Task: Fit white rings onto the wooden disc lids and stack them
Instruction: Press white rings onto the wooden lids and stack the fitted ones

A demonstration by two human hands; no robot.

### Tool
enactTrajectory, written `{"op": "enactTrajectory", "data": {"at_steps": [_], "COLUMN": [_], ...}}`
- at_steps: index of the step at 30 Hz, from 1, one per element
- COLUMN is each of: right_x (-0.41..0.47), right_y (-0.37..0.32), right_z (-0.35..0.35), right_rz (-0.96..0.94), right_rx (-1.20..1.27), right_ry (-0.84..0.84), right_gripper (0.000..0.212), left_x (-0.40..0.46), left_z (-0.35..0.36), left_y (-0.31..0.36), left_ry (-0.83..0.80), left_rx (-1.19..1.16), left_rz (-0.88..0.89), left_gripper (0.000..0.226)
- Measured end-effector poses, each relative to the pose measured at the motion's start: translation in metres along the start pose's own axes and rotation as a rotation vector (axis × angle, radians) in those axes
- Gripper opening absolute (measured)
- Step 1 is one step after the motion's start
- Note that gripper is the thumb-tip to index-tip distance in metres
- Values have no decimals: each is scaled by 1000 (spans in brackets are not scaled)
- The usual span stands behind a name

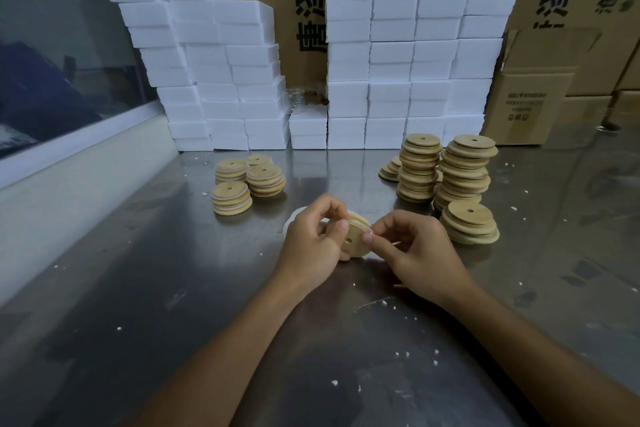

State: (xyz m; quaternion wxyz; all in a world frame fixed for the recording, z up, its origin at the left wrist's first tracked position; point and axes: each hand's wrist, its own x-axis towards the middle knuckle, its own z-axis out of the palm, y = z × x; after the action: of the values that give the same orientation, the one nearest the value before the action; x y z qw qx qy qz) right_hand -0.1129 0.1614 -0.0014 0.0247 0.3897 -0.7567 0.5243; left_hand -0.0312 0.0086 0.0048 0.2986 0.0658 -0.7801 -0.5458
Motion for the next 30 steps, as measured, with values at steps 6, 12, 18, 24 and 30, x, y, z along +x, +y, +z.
{"op": "enactTrajectory", "data": {"at_steps": [6, 12, 18, 24, 30], "right_x": [-2, -2, -2, -2, -1], "right_y": [-1, -4, -7, -4, -3], "right_z": [3, 1, 0, 1, 3], "right_rz": [-33, -3, 25, 26, 31], "right_rx": [31, 97, 180, 158, 176], "right_ry": [24, 19, 73, 43, 37], "right_gripper": [7, 4, 11, 8, 17], "left_x": [-3, -3, -3, -4, -4], "left_z": [2, 2, 4, 7, 5], "left_y": [0, -2, -5, 2, 5], "left_ry": [-97, -71, -29, 6, 9], "left_rx": [179, 183, 97, -44, -223], "left_rz": [124, 174, 89, -37, -170], "left_gripper": [20, 16, 19, 16, 17]}}
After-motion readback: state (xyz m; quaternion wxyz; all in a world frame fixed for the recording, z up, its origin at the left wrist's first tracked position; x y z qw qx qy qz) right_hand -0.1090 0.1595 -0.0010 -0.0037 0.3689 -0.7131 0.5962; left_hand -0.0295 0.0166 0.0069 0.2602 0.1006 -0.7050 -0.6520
